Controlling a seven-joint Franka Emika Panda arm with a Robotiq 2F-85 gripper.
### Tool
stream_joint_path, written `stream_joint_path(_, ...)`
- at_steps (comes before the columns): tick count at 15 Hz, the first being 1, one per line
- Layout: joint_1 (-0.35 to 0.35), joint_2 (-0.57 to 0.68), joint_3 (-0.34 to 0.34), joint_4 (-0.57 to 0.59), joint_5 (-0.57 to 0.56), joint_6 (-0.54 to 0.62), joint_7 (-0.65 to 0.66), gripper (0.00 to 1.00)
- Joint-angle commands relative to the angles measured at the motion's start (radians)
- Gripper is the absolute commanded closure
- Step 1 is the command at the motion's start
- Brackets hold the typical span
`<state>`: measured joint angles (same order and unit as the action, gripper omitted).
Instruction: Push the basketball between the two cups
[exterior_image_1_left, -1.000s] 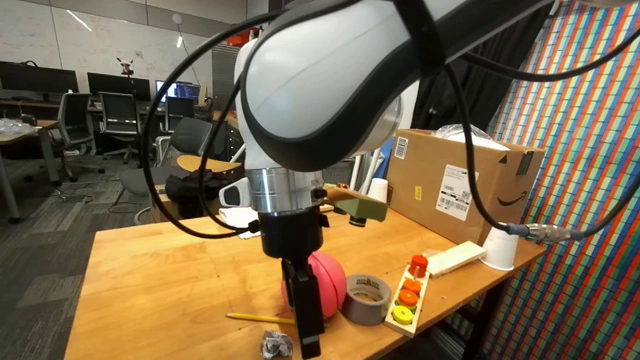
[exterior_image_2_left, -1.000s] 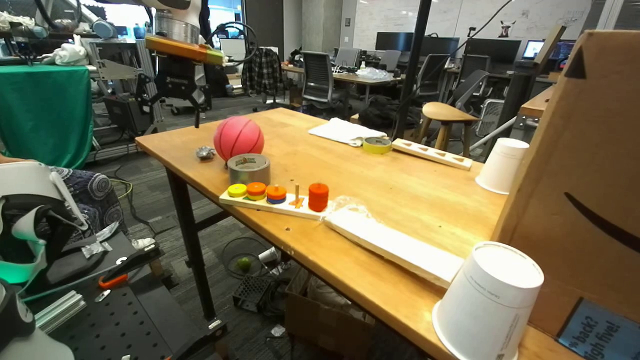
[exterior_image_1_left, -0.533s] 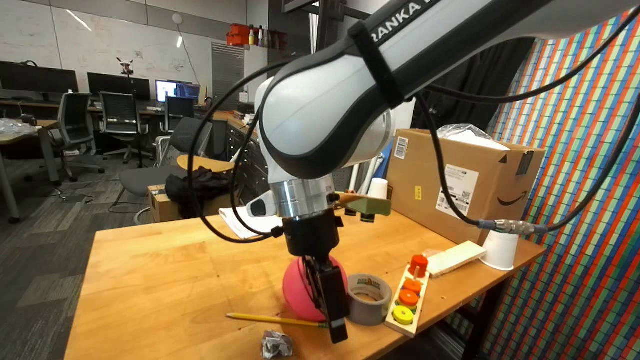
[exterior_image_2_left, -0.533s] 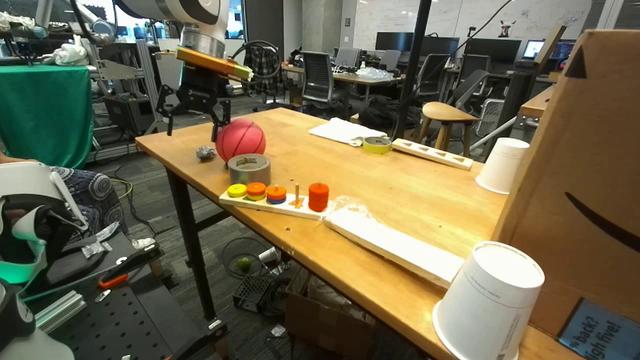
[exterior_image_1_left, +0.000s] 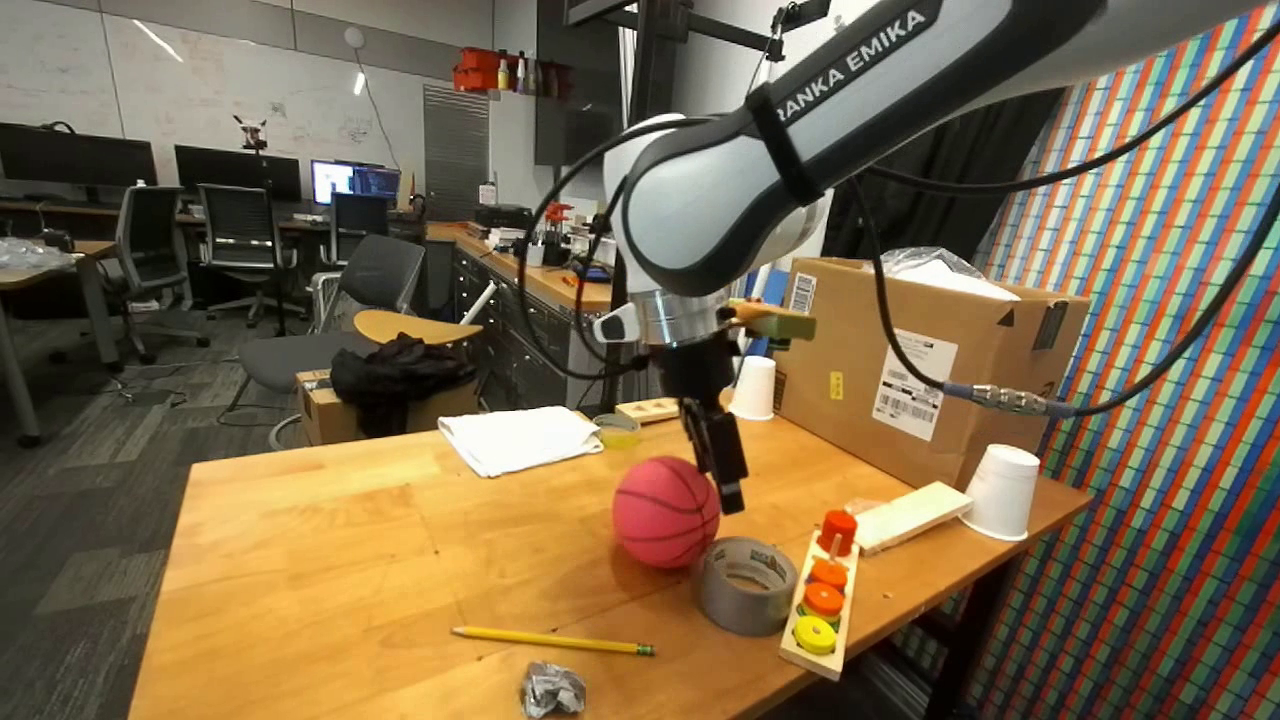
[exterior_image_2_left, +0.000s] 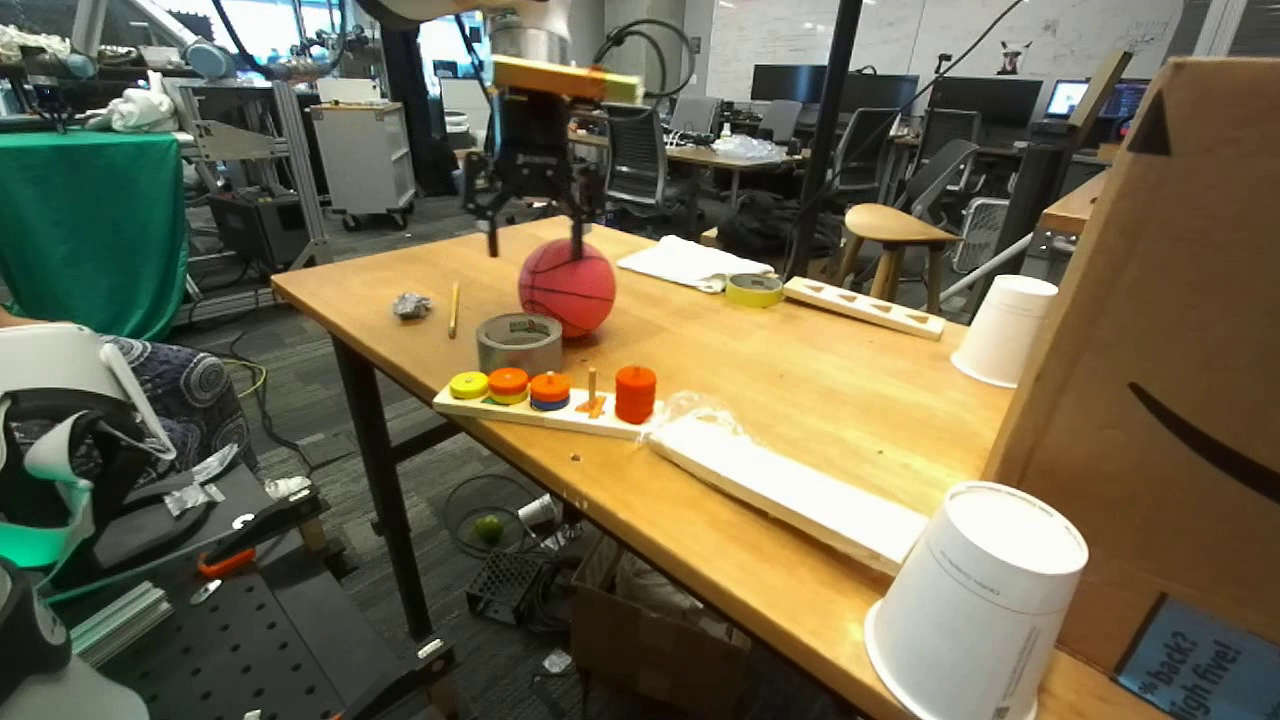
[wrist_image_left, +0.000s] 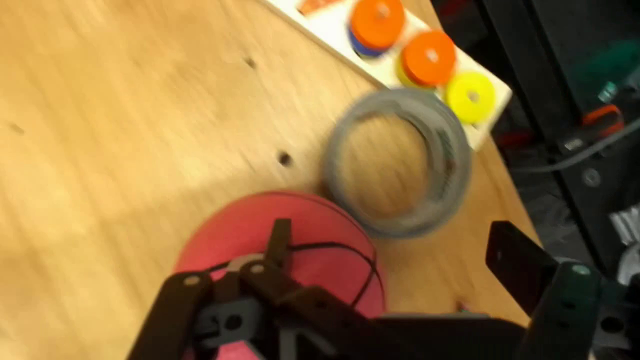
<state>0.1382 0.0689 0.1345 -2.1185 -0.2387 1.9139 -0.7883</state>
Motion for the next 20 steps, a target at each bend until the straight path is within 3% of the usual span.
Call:
stream_joint_path(1, -0.076, -0.035, -0.077, 0.051, -0.204, 0.001, 0.013, 0.0)
stream_joint_path(3, -0.099, -0.064, -0.1, 0.04, -0.279, 0.046, 0.067, 0.0)
stream_joint_path(5, -0.099, -0.112, -0.094, -0.008, -0.284, 0.097, 0.114, 0.0)
stream_joint_path(12, 0.037, -0.255, 0.03, -0.173, -0.078, 0.094, 0.197, 0.0)
stream_joint_path(20, 0.089, -0.281, 0.05, -0.264, -0.067, 0.085, 0.246, 0.0)
